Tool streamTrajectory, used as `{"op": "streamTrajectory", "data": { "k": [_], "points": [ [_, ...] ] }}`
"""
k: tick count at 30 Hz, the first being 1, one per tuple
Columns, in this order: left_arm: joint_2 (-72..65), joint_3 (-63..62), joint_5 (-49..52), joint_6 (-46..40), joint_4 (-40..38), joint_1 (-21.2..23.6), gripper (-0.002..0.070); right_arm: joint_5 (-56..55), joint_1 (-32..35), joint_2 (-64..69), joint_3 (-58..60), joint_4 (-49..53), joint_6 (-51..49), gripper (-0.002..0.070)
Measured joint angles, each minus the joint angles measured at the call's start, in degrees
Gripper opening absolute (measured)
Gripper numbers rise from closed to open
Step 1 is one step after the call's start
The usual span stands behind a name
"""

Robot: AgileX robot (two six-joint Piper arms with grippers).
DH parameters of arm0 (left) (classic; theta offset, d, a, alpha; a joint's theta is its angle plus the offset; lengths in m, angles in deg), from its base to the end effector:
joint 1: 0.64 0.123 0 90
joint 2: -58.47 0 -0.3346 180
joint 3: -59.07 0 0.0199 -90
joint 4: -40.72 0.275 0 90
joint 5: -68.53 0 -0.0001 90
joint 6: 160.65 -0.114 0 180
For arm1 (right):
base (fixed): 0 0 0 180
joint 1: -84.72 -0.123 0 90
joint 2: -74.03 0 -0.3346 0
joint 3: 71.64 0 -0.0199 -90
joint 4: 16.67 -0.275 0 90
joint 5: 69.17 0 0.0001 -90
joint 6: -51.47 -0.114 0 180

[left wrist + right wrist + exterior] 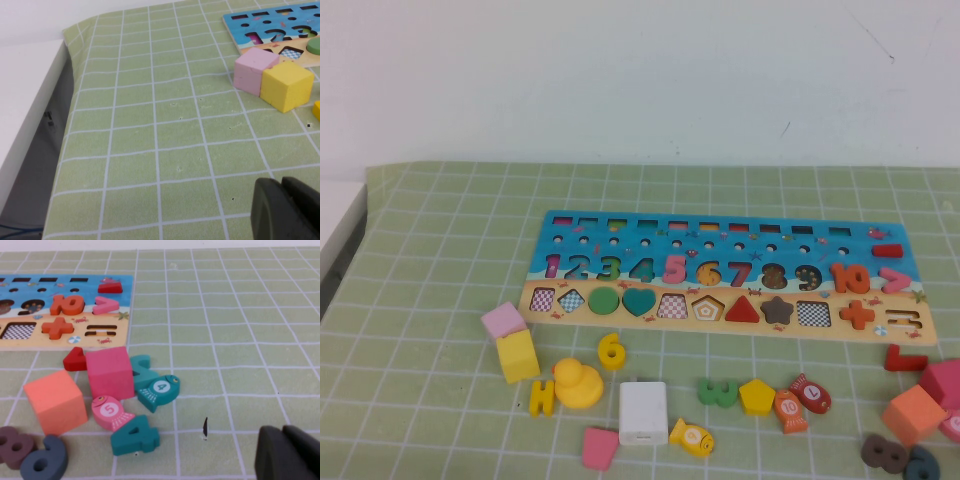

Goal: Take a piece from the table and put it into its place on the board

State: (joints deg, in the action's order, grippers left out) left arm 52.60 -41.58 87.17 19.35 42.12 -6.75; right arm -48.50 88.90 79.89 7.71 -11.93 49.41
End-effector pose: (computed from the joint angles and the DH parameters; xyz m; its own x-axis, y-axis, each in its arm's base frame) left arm 0.0500 -0.0045 0.1726 -0.2357 0.0485 -0.9706 0.1044 0.9942 0.0243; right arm 0.0488 -0.0069 0.1688 -0.2758 -0.0214 -0.9610 0.0895 0.9948 -0.0478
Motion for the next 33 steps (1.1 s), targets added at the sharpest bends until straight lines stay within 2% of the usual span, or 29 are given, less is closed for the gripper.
{"op": "streamTrajectory", "data": {
  "k": [9,15,25,33],
  "points": [
    [0.0,0.0,0.0,0.0,0.0,0.0,-0.0002,-1.7,0.0,0.0,0.2,1.7,3.3,-0.0003],
    [0.0,0.0,0.0,0.0,0.0,0.0,-0.0002,-15.5,0.0,0.0,0.7,9.2,5.3,-0.0003],
    [0.0,0.0,0.0,0.0,0.0,0.0,-0.0002,-41.2,0.0,0.0,0.7,10.8,5.6,-0.0003],
    [0.0,0.0,0.0,0.0,0.0,0.0,-0.0002,-46.1,0.0,0.0,0.7,7.9,3.9,-0.0003]
  ]
}}
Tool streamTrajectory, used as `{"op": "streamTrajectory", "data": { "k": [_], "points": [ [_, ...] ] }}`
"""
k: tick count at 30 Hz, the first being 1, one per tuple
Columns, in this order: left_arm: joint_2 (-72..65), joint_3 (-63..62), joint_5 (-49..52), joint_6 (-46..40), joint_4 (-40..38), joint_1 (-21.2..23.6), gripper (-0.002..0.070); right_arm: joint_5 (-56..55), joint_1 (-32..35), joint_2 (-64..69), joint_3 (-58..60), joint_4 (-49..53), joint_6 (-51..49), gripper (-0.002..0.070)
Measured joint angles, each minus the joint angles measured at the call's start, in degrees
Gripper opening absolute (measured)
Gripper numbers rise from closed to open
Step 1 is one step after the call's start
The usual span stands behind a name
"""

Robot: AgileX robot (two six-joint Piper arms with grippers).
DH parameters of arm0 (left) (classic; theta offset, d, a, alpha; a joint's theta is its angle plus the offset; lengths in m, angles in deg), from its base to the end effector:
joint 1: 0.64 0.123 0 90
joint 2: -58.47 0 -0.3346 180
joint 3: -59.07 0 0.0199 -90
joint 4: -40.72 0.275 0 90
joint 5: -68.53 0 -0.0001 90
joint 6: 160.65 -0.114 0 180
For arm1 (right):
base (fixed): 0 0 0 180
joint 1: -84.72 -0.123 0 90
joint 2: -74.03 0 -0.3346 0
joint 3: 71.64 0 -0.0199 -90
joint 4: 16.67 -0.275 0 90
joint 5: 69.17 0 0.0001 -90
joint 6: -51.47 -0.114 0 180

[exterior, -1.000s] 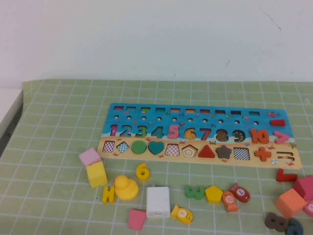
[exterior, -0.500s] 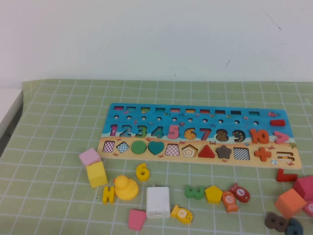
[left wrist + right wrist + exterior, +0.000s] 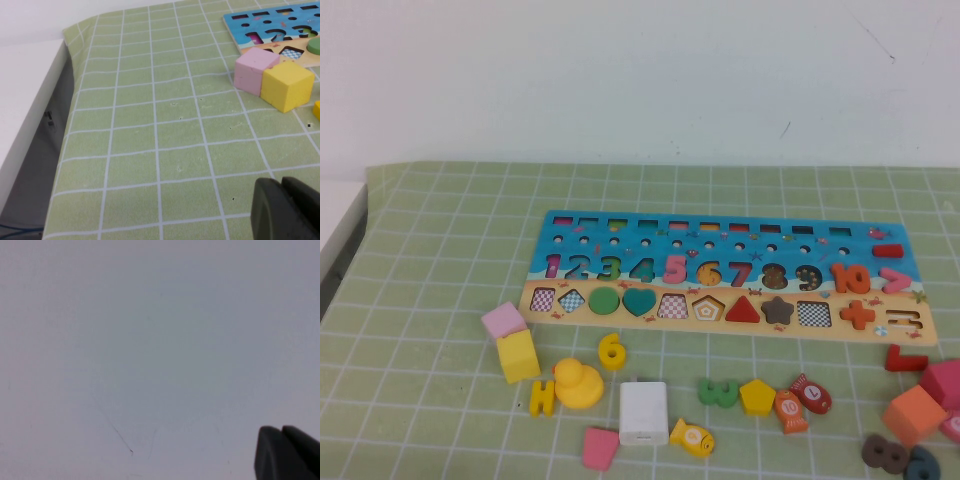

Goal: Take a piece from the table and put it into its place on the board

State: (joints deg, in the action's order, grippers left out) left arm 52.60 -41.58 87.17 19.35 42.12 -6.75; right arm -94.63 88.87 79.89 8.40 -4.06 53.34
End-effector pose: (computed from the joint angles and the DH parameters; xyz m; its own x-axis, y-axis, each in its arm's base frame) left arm 0.0500 -0.0045 0.1726 -0.2357 0.0485 -0.9706 0.1044 0.9942 0.0243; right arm 0.0400 0.0078 0.2516 0.4732 -0.2638 -0.8406 0.1017 0.9641 -0.2453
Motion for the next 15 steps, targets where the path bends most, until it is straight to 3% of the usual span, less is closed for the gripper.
{"op": "streamTrajectory", "data": {
  "k": [5,15],
  "points": [
    [0.0,0.0,0.0,0.0,0.0,0.0,-0.0002,2.5,0.0,0.0,-0.5,-5.0,-0.9,-0.0003],
    [0.0,0.0,0.0,0.0,0.0,0.0,-0.0002,32.4,0.0,0.0,-14.2,-7.3,-2.5,-0.0003]
  ]
}}
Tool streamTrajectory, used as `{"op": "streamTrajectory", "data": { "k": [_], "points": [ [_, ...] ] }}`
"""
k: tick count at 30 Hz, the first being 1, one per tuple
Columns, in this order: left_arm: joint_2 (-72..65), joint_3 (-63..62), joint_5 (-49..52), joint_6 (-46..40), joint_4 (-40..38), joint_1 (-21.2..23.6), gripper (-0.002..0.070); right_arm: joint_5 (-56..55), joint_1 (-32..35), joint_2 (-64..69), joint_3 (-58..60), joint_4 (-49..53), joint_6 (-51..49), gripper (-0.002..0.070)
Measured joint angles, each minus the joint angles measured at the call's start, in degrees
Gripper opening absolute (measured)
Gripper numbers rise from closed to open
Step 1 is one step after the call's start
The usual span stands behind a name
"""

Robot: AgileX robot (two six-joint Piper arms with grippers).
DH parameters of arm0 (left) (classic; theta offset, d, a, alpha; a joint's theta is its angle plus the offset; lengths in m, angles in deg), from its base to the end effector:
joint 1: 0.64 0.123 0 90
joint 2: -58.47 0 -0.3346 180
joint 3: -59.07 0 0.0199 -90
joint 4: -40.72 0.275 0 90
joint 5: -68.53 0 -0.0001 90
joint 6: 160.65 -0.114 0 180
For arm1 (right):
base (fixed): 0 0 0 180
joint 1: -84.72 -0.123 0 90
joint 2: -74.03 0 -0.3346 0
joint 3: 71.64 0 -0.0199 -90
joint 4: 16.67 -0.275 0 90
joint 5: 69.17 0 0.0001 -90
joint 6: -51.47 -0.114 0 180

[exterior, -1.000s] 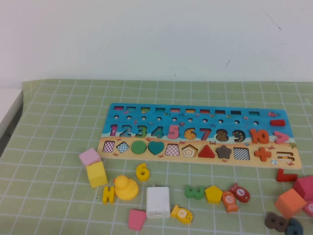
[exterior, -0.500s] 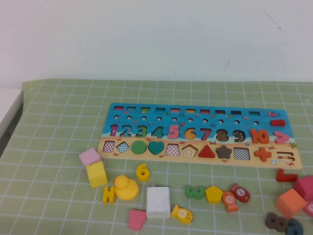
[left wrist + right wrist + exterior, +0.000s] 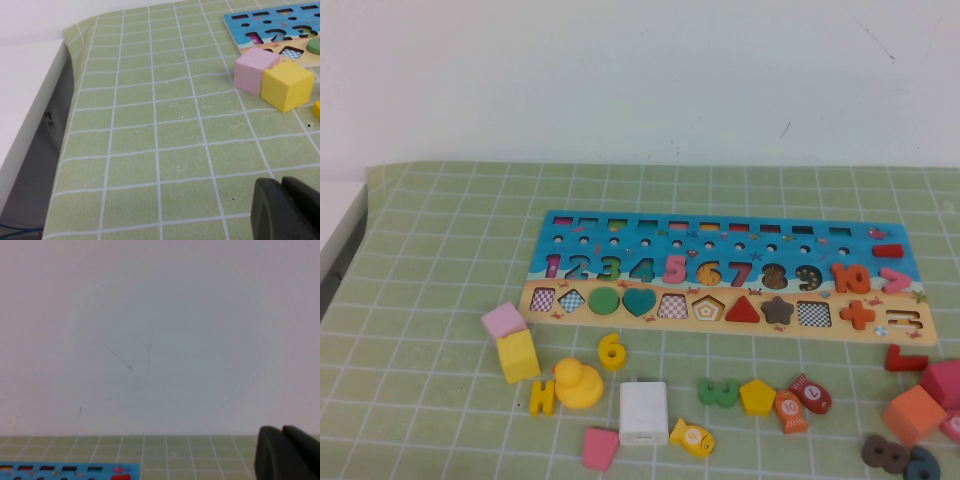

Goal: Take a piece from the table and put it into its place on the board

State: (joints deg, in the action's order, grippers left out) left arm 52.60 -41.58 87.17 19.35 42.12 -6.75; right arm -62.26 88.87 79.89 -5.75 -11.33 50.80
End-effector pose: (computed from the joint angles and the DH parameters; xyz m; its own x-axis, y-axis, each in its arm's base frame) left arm 0.0500 -0.0045 0.1726 -0.2357 0.0485 -0.9706 0.1044 0.9942 0.0243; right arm 0.0337 -0.0037 0.2846 0.1893 -0.0947 -0.9774 0.0989 0.9921 -0.0770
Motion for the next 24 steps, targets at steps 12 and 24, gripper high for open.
{"op": "streamTrajectory", "data": {
  "k": [12,24],
  "points": [
    [0.0,0.0,0.0,0.0,0.0,0.0,-0.0002,25.1,0.0,9.5,-9.9,-7.7,-2.9,-0.0002],
    [0.0,0.0,0.0,0.0,0.0,0.0,-0.0002,35.2,0.0,39.5,-27.3,-23.3,12.2,-0.0002]
  ]
}}
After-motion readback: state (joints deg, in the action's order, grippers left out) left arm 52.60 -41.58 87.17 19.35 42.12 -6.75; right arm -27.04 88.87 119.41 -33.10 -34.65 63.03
